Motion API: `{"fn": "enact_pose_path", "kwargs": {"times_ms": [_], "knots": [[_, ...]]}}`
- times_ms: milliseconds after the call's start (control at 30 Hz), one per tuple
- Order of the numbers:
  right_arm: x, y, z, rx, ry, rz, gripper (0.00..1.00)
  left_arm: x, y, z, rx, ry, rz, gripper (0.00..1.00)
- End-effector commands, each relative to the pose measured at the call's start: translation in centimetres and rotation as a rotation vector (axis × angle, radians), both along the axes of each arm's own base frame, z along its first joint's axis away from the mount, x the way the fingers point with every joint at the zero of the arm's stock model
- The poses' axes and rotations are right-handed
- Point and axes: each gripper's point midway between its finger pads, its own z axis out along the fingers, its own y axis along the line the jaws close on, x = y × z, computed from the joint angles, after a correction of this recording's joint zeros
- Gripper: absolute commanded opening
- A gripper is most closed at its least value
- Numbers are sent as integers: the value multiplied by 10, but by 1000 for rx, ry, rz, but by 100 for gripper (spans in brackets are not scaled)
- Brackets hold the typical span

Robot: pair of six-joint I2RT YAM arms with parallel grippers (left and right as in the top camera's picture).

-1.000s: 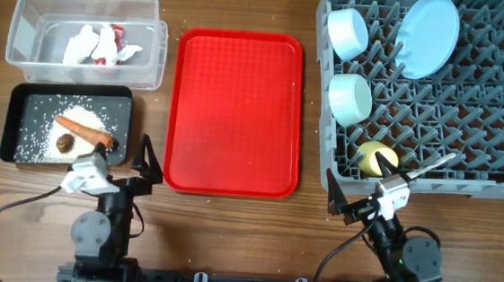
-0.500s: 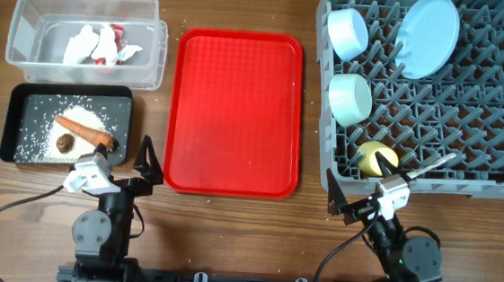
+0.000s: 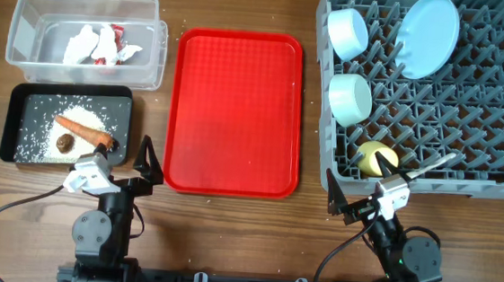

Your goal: Sort waste into correct bins and load items into the dishwasher rack

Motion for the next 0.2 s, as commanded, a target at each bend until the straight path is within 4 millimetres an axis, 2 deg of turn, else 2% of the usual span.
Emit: {"fn": "enact_pose_path", "kwargs": {"times_ms": [0,167], "knots": [[-1,1,2,12,-5,12,100,0,-3,0,20,-4,-17,100],[-1,1,2,12,-5,12,100,0,-3,0,20,-4,-17,100]]}}
